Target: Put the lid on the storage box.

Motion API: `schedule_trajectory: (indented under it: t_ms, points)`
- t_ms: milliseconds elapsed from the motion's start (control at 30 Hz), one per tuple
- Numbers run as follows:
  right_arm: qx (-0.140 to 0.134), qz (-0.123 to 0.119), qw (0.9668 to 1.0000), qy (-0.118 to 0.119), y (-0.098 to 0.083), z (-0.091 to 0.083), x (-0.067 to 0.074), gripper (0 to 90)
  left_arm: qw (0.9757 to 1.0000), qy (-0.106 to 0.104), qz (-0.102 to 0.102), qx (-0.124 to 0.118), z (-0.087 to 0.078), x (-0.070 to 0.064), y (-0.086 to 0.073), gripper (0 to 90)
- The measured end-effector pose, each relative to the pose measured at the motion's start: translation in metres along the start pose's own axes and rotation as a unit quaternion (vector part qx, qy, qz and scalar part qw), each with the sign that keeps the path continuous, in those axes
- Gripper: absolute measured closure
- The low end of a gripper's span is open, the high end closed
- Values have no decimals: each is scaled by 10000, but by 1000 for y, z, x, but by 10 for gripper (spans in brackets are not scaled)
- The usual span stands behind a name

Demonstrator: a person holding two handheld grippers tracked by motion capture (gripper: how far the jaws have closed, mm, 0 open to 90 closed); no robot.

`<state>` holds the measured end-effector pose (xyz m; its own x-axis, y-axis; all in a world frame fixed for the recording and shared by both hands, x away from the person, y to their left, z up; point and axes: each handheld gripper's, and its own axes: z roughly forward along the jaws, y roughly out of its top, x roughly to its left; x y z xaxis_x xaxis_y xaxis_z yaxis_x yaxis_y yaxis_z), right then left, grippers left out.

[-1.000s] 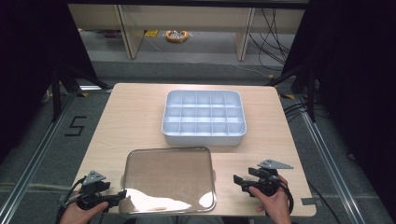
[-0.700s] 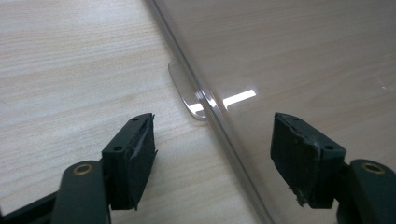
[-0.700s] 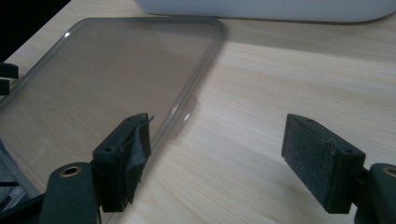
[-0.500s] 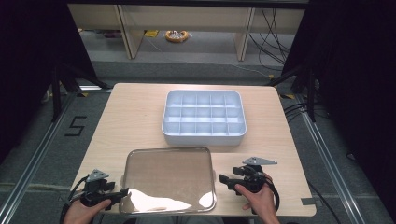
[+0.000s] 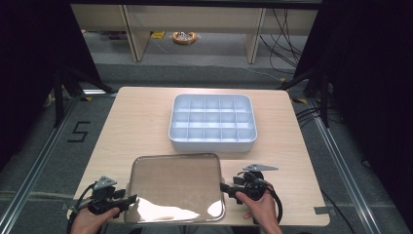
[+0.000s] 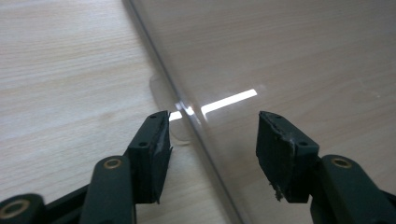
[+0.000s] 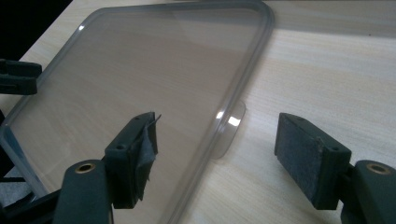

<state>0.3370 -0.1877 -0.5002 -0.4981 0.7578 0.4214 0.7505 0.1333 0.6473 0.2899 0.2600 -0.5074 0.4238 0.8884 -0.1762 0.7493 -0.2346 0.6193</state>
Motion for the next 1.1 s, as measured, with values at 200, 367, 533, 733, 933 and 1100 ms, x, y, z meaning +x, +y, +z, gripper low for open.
schedule_trajectory:
  t_ms: [200, 367, 533, 733, 933, 1100]
  points:
    - [13, 45, 10000, -70, 1, 1, -2, 320, 10000, -62, -51, -27, 1, -3, 0, 467]
    - [126, 300, 9995, -47, -2, 11, 0, 343, 9998, -199, 69, 4, 3, -9, 0, 488]
    - [8, 652, 9979, -15, -2, 18, 3, 337, 9998, -136, 176, 9, 3, -11, 0, 489]
    - [-291, 1383, 9899, 103, -6, 20, 5, 319, 9998, -58, 190, -2, 2, -10, -1, 487]
    - [-411, 1773, 9811, 662, -20, 19, 4, 553, 9998, -194, 41, 2, 1, -6, -1, 488]
    - [-473, 1287, 9883, 665, -17, 15, 6, 644, 9996, -266, -44, -48, 1, -4, -2, 452]
